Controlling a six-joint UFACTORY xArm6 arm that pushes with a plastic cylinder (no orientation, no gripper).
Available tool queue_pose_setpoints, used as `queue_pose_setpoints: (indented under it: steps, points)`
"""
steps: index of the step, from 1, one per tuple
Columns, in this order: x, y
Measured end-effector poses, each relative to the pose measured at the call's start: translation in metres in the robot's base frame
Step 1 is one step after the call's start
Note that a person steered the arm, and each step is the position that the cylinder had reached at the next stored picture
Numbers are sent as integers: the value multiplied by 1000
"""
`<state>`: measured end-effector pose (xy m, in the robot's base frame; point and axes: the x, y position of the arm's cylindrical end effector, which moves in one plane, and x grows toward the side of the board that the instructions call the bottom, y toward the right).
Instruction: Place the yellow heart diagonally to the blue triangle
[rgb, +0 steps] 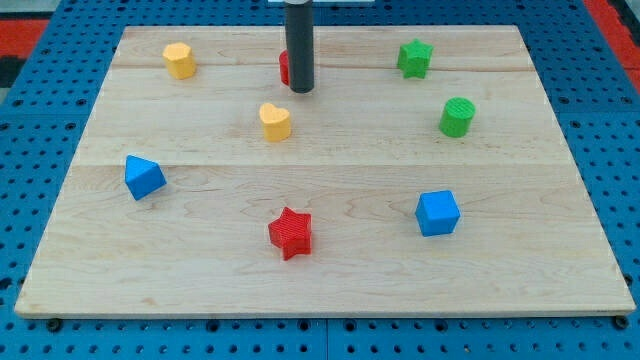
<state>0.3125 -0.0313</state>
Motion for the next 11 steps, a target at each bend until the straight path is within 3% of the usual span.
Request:
queue_pose_setpoints:
  steps: [2, 4, 5, 8, 11]
  points:
    - [-12, -14]
    - [63, 18]
    - [76, 24]
    - [53, -58]
    - [57, -114]
